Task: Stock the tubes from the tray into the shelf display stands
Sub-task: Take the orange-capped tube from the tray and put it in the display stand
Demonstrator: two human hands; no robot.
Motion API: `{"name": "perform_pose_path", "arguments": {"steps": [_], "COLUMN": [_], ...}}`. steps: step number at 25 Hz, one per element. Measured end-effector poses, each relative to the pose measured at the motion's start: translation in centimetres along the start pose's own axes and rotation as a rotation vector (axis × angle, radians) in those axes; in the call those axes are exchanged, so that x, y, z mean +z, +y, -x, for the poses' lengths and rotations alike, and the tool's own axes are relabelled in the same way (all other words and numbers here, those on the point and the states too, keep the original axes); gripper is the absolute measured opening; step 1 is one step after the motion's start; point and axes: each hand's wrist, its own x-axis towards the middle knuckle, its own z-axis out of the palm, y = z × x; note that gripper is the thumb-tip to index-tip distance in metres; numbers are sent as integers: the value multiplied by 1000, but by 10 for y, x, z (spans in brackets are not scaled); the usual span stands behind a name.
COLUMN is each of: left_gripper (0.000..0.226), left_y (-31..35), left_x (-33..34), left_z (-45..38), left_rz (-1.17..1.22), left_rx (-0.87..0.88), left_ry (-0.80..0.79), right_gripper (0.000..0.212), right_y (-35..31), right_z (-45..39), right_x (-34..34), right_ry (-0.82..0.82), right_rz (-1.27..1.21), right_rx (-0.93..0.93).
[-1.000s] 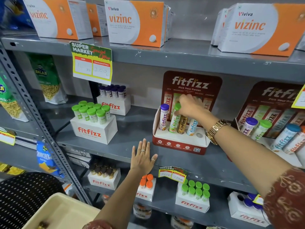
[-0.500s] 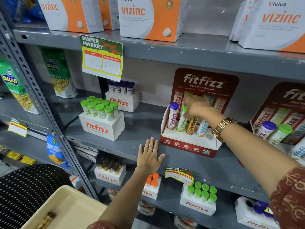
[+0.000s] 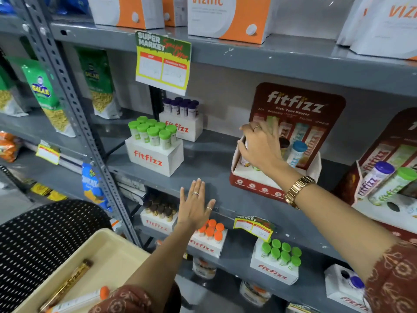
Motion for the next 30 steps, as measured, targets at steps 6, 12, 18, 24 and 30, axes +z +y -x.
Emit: {"name": "perform_pose_path", "arguments": {"steps": [6,12,18,24,30], "left_gripper": [85,87,75,80,86], "left_y": [-99,-188,-244,-275,-288], "left_x": [-3,13,50,80,113], "left_z": [67,173,265,315,325], "left_rz": [5,29,23,56,142], "left_rx": [-131,-373,-585,-759,-863], "left_ry": [54,-60,-190,-335,-406], "right_gripper": [30,9,19,32,37], "right_y": [-100,-215,-312,-378,-407], "right_z": [22,69,132,186,215], "right_x": [25,67,100,133,166], "right_ry": [47,-75,-450,-752,-994], "right_rz": [-156,-321,-424,-346,-295], "right_rx": [-227,-381,-461,-686,-659]}}
